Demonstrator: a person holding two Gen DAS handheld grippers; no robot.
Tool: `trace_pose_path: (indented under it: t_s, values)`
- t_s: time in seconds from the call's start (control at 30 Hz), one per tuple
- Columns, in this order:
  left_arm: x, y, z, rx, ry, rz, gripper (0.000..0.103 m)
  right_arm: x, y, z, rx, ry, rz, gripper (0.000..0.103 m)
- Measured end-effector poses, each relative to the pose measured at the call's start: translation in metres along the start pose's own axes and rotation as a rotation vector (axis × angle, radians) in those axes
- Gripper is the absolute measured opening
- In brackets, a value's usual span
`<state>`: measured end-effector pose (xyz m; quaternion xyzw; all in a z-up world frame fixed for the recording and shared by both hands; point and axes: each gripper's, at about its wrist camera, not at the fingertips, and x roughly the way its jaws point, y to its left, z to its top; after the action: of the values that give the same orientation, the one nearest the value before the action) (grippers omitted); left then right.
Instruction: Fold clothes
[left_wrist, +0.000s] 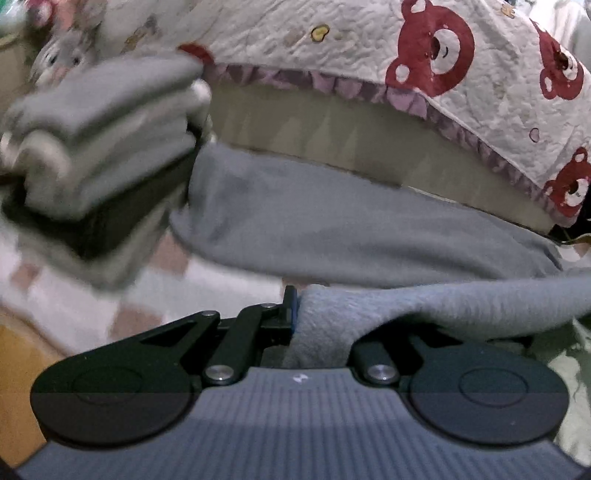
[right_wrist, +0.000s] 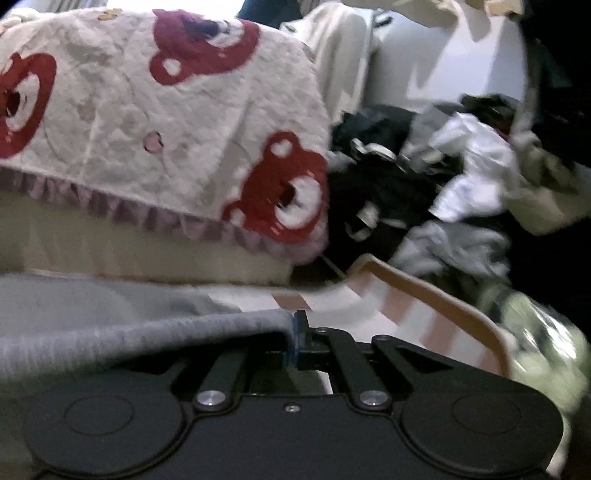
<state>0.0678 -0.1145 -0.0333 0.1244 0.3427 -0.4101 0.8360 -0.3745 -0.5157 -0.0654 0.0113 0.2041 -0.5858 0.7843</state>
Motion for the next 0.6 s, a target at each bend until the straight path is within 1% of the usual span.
trace_pose_path:
  t_s: [0.1,0.17,0.23,0.3,0.33,0.4,0.5,0.57,0.6]
  values:
    - [0.044,0.003,0.046,0.098,0.015,0.04,0.007,0.039,0.026,0.029,-0.061,-0.045,0.058,0.005]
    - [0.074,0.005,0.077,0.163,0.026,0.066,0.01,0.071,0.046,0.049,-0.109,-0.034,0.118,0.005]
    - [0.104,0.007,0.108,0.229,0.036,0.092,0.011,0.114,0.07,0.066,-0.169,0.008,0.165,0.005]
    - [0.154,0.003,0.125,0.268,0.084,0.142,0.011,0.155,0.092,0.078,-0.228,0.066,0.219,0.005]
    - [0.176,-0.001,0.13,0.306,0.101,0.16,0.011,0.175,0.102,0.081,-0.257,0.103,0.25,0.005]
    - [0.218,-0.01,0.137,0.377,0.131,0.202,0.011,0.211,0.121,0.078,-0.299,0.188,0.281,0.005]
    - [0.248,-0.012,0.151,0.347,0.161,0.208,0.011,0.249,0.14,0.058,-0.383,0.301,0.298,0.007]
    - [0.26,-0.01,0.164,0.312,0.17,0.206,0.012,0.261,0.146,0.046,-0.441,0.323,0.286,0.008]
    - [0.265,-0.01,0.172,0.309,0.16,0.212,0.012,0.262,0.147,0.046,-0.458,0.322,0.281,0.007]
